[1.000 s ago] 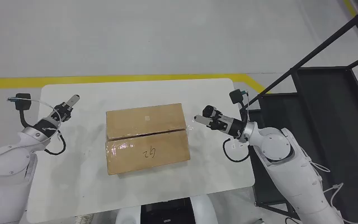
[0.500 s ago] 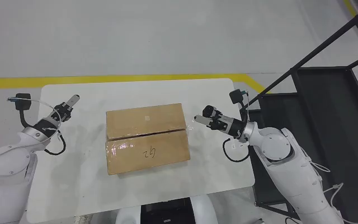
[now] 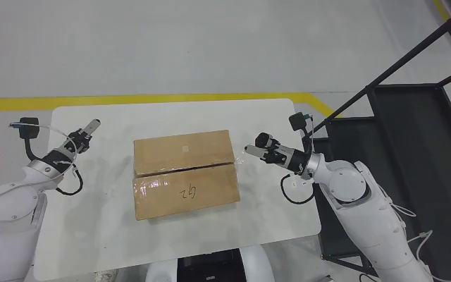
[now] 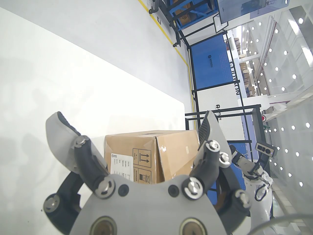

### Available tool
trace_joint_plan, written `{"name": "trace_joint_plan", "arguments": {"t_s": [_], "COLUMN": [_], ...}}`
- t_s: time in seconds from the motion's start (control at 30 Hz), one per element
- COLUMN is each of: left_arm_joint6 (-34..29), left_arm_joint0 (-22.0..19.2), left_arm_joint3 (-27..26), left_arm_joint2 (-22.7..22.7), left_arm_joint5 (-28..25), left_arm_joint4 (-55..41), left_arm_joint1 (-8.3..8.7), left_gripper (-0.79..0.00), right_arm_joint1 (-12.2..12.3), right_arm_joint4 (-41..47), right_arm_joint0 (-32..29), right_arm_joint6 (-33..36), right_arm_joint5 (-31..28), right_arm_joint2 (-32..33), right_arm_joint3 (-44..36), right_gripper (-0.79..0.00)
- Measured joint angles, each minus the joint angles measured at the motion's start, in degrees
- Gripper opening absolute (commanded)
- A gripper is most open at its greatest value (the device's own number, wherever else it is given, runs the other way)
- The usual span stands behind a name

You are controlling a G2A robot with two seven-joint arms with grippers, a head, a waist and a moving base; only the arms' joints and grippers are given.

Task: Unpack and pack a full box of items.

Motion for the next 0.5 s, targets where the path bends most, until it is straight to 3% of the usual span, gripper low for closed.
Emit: {"name": "trace_joint_plan", "arguments": {"t_s": [0.33,0.5], "left_arm_joint6": [-1.14,-1.43], "left_arm_joint0": [0.67,-0.31], "left_arm_joint3": [-0.3,1.92], "left_arm_joint2": [0.83,2.62], "left_arm_joint5": [0.71,2.44], "left_arm_joint4": [0.45,2.31], "left_arm_joint1": [-0.11,-0.36], "left_gripper": [0.0,0.0], "right_arm_joint1": [0.0,0.0], "right_arm_joint4": [0.0,0.0], "right_arm_joint0": [0.0,0.0], "right_arm_joint6": [0.0,0.0], "right_arm_joint5": [0.0,0.0], "right_arm_joint2": [0.0,0.0], "right_arm_joint3": [0.0,0.0], "right_gripper": [0.0,0.0]}}
